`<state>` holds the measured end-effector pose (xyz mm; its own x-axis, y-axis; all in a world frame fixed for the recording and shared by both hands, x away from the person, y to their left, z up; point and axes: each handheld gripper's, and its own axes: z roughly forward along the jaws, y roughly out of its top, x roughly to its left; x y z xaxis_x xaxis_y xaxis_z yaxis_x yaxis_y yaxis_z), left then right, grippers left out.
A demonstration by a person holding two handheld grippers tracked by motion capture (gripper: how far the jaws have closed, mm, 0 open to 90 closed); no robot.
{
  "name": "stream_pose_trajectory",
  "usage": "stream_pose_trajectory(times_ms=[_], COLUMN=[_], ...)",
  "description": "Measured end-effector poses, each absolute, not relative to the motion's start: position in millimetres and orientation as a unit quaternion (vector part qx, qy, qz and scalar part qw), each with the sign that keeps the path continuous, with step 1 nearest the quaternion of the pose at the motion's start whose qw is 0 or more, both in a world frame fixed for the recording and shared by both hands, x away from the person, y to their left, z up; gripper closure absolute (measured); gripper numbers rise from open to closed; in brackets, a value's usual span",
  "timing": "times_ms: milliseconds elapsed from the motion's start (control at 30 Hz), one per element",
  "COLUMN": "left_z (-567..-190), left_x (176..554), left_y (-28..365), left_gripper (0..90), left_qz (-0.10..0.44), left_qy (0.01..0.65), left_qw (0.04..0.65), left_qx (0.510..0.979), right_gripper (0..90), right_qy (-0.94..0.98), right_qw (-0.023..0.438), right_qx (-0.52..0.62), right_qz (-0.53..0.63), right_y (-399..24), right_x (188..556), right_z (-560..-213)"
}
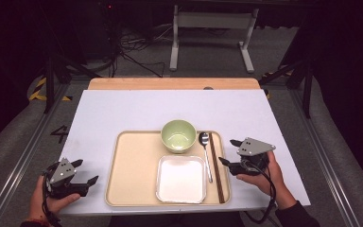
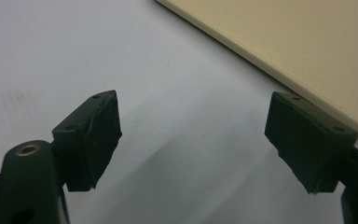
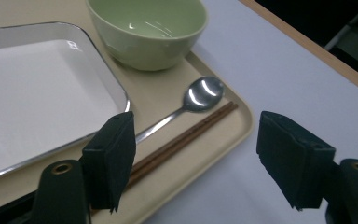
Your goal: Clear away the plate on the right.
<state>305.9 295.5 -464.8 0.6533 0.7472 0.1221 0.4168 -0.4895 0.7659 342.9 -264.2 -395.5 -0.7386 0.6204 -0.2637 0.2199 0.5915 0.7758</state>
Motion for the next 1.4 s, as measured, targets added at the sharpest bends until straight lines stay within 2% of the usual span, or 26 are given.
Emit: stream_pose_trajectory(times_ms=[400, 867, 1100, 1400], left_z=[-464, -462, -461, -460], left_x=[308, 314, 319, 324], left_y=[295, 292, 290, 284], left_gripper=[19.3, 19.3, 19.3, 19.3], left_qz=[0.225, 0.224, 0.224, 0.226], left_qy=[0.347, 0.342, 0.341, 0.332], left_qw=[0.371, 0.38, 0.379, 0.382], left_qx=[0.832, 0.83, 0.83, 0.832], right_gripper=[20.5, 15.0, 14.8, 14.9], right_qy=[0.821, 0.78, 0.784, 0.771], right_qw=[0.278, 0.279, 0.287, 0.308], right_qx=[0.306, 0.396, 0.409, 0.41], right_qz=[0.393, 0.397, 0.37, 0.377], right_y=[-313, -370, -382, -384], right_x=[341, 335, 328, 315], right_z=[-401, -435, -454, -451])
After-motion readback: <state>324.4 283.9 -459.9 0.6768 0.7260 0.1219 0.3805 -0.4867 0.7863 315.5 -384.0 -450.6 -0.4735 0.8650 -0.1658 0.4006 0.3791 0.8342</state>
